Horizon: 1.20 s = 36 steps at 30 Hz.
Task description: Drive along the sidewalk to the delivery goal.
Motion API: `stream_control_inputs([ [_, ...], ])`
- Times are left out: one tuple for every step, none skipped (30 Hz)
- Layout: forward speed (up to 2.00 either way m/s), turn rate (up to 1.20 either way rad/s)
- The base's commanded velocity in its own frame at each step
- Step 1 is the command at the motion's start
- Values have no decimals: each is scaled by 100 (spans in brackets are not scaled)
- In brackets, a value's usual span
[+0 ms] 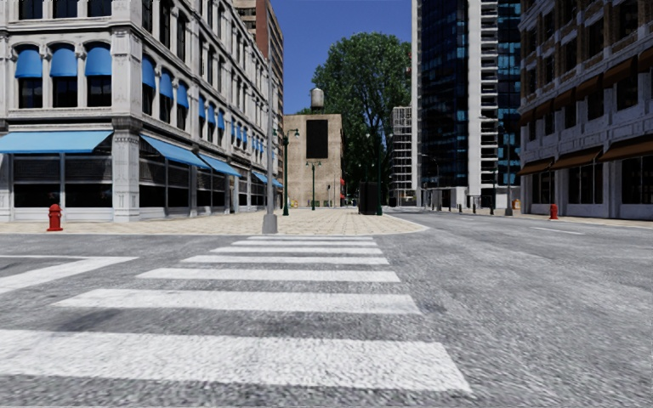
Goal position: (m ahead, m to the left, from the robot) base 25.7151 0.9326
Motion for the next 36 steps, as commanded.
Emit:
stream_control_inputs([
  [200,0],
  [200,0],
  [200,0],
  [200,0],
  [200,0],
  [200,0],
  [200,0],
  [200,0],
  [200,0],
  [200,0],
  [200,0],
  [200,0],
  [200,0],
  [200,0],
  [200,0],
  [200,0],
  [200,0],
  [200,0],
  [200,0],
  [200,0],
  [200,0],
  [200,0],
  [200,0],
  [200,0],
  [200,0],
  [200,0],
  [200,0],
  [200,0],
  [200,0],
  [200,0],
  [200,0],
  [200,0],
  [200,0],
  [200,0],
  [200,0],
  [200,0],
])
